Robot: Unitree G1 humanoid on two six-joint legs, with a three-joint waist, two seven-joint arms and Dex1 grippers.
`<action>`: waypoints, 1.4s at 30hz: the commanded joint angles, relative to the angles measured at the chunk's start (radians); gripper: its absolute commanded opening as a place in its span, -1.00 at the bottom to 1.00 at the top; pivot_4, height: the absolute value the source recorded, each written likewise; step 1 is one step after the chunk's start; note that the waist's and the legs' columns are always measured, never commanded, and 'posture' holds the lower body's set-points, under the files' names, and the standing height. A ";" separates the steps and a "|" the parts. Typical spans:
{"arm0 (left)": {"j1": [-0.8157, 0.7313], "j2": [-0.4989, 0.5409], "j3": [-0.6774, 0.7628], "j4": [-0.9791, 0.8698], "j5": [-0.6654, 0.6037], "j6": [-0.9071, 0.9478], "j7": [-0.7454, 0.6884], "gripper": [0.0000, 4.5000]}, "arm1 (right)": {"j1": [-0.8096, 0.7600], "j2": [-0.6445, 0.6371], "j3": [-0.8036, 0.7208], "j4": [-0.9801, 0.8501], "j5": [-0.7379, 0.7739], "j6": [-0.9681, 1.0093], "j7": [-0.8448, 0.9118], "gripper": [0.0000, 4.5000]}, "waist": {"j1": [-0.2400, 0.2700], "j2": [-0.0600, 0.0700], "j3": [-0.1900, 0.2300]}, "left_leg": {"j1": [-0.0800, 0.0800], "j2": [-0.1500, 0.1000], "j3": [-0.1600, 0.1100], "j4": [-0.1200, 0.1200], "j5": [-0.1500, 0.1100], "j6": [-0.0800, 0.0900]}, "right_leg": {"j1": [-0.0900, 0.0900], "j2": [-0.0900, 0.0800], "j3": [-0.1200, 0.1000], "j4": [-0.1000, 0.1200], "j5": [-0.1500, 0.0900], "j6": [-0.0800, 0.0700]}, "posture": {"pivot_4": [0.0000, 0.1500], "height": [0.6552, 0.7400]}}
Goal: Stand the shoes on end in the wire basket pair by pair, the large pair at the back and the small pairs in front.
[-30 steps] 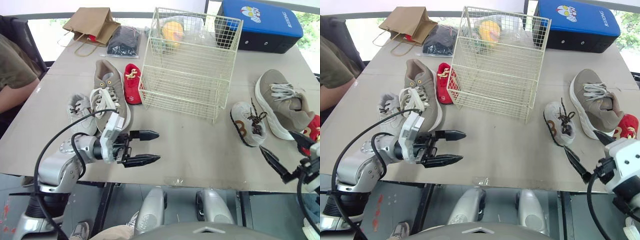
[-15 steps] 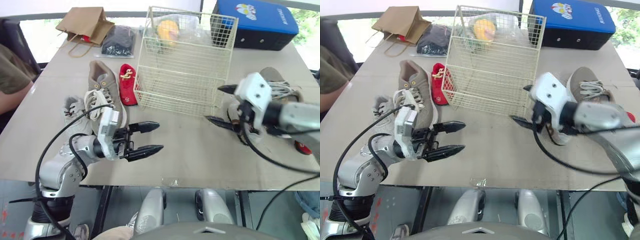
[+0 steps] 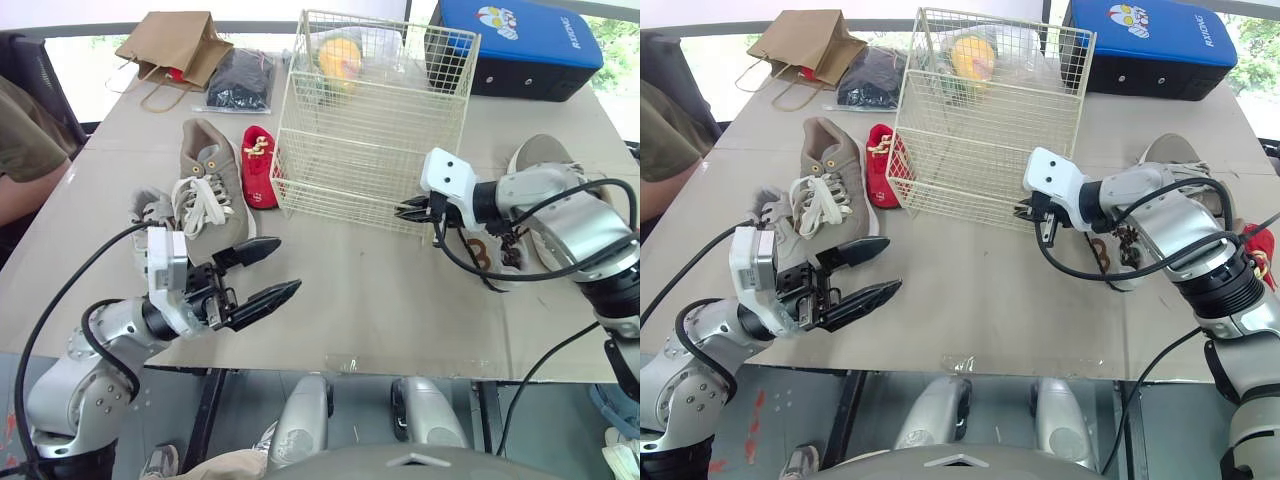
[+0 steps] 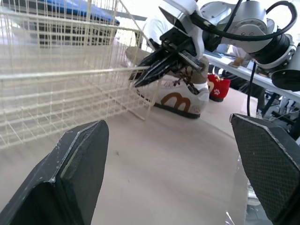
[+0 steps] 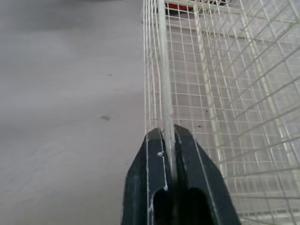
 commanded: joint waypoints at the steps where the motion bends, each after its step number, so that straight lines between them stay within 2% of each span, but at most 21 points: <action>1: -0.004 0.000 -0.002 -0.060 -0.017 -0.010 0.028 1.00 | 0.002 -0.024 -0.019 0.000 -0.050 -0.106 0.061 -0.97 | -0.001 0.000 0.000 | 0.000 0.000 0.000 0.000 0.000 0.000 | 0.000 0.000 0.000 0.000 0.000 0.000 | 1.00 1.00; 7: -0.037 0.010 -0.028 -0.060 -0.020 0.000 0.050 1.00 | 0.005 -0.042 -0.048 0.063 -0.102 -0.267 0.149 -0.97 | -0.002 0.000 0.000 | 0.000 0.000 0.001 0.000 0.000 0.000 | 0.000 0.000 0.001 0.000 0.000 0.000 | 1.00 1.00; 10: -0.054 0.015 -0.031 -0.038 -0.018 -0.002 0.045 1.00 | 0.005 -0.051 -0.066 0.075 -0.108 -0.287 0.178 -0.97 | -0.002 0.000 0.000 | 0.000 0.000 0.001 0.000 0.000 0.000 | 0.000 0.000 0.001 0.000 0.000 0.000 | 1.00 1.00; 16: -0.044 0.019 -0.038 -0.001 -0.004 -0.018 0.006 1.00 | 0.012 -0.045 -0.084 0.048 -0.118 -0.224 0.181 -0.97 | -0.001 0.001 0.000 | 0.000 0.000 0.001 -0.001 0.000 0.000 | 0.000 0.000 0.001 0.000 0.000 0.000 | 1.00 1.00; 18: -0.037 0.026 -0.041 0.003 -0.004 -0.015 -0.014 1.00 | 0.014 -0.032 -0.102 0.021 -0.077 -0.138 0.179 -0.97 | -0.001 0.000 0.000 | 0.000 0.000 0.001 -0.001 0.000 0.000 | 0.000 0.000 0.001 0.000 0.000 0.000 | 1.00 1.00; 21: -0.035 0.039 -0.050 0.010 -0.015 -0.004 -0.043 1.00 | 0.029 -0.024 -0.149 -0.027 -0.046 -0.114 0.163 -0.58 | -0.001 0.001 0.001 | 0.000 0.000 0.001 -0.001 0.000 0.000 | 0.000 0.000 0.001 0.000 0.000 0.000 | 1.00 1.00; 24: -0.052 0.050 -0.067 0.020 -0.028 0.009 -0.070 1.00 | 0.055 -0.028 -0.218 -0.100 -0.030 -0.072 0.114 0.07 | -0.001 0.001 0.001 | 0.000 0.000 0.001 -0.001 0.000 0.000 | 0.000 0.000 0.001 0.000 0.000 0.000 | 1.00 1.00; 27: -0.105 0.053 -0.106 0.034 -0.039 0.034 -0.080 1.00 | 0.100 -0.047 -0.345 -0.243 0.064 0.054 0.071 0.70 | 0.004 0.001 0.001 | 0.000 0.000 0.000 -0.001 0.000 0.000 | 0.000 0.000 0.000 0.000 0.000 0.000 | 1.00 1.00; 29: -0.149 0.050 -0.140 0.048 -0.026 0.046 -0.072 1.00 | 0.134 -0.052 -0.438 -0.343 0.140 0.142 0.036 0.96 | 0.008 0.001 0.001 | -0.001 -0.001 -0.001 -0.001 0.000 0.000 | 0.000 0.000 -0.001 0.000 0.000 0.000 | 1.00 1.00; 34: -0.291 0.025 -0.262 0.066 0.023 0.081 -0.028 1.00 | 0.235 -0.027 -0.872 -0.608 0.403 0.469 -0.172 0.96 | 0.011 0.001 0.001 | -0.001 -0.001 -0.001 -0.001 0.000 0.000 | 0.000 0.000 0.000 0.000 0.000 0.000 | 1.00 1.00; 36: -0.339 0.021 -0.295 0.075 0.045 0.092 -0.013 1.00 | 0.322 -0.024 -1.070 -0.693 0.375 0.585 -0.262 0.96 | 0.017 0.001 0.001 | -0.001 -0.001 -0.001 -0.001 0.000 0.000 | 0.000 0.000 -0.001 0.000 0.000 0.000 | 1.00 1.00; 39: -0.359 0.034 -0.320 0.075 0.077 0.091 -0.013 1.00 | 0.497 -0.026 -1.246 -0.777 0.320 0.666 -0.326 0.96 | 0.025 0.000 0.000 | -0.001 -0.001 -0.001 -0.001 0.000 0.000 | 0.000 0.000 -0.001 0.000 0.000 0.000 | 1.00 1.00; 42: -0.421 0.033 -0.347 0.105 0.050 0.121 -0.056 1.00 | 0.709 0.067 -1.465 -0.836 0.302 0.730 -0.340 0.96 | 0.029 0.000 0.000 | -0.001 0.000 -0.001 -0.001 0.000 0.000 | 0.000 0.001 -0.001 0.000 0.000 0.000 | 1.00 1.00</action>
